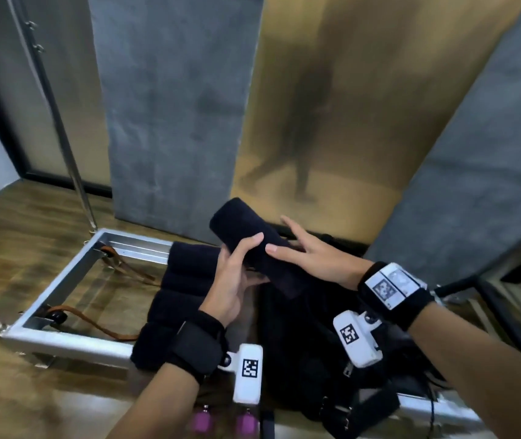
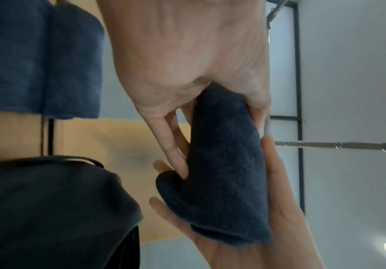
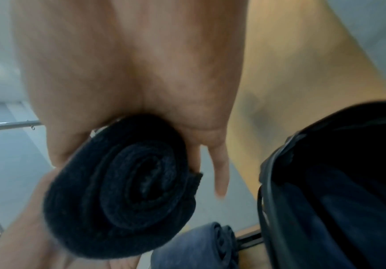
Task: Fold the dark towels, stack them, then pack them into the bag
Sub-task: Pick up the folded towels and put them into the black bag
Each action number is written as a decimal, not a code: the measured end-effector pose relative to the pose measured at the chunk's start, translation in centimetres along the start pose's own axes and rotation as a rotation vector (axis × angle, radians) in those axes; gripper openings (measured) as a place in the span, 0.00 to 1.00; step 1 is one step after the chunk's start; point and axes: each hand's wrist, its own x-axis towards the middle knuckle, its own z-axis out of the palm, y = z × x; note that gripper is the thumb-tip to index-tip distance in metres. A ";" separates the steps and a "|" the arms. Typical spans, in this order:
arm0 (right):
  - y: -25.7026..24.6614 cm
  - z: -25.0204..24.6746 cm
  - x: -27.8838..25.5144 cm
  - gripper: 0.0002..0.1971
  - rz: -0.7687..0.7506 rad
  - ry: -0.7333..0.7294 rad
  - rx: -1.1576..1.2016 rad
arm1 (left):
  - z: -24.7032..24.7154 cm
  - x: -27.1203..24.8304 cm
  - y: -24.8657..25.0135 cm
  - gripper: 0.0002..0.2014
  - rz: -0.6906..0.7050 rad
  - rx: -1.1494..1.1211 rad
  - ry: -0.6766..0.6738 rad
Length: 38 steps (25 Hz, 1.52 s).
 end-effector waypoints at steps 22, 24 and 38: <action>16.6 -6.9 -0.2 0.32 0.306 -0.405 -0.868 | 5.2 0.2 -5.1 0.03 0.456 1.976 -0.511; 17.2 -5.7 0.6 0.25 0.309 -0.455 -1.030 | 5.5 -0.1 -5.1 0.04 0.461 1.944 -0.554; 17.7 -4.0 2.9 0.18 0.389 -0.235 -1.029 | 4.9 -1.6 -5.9 0.06 0.336 1.922 -0.743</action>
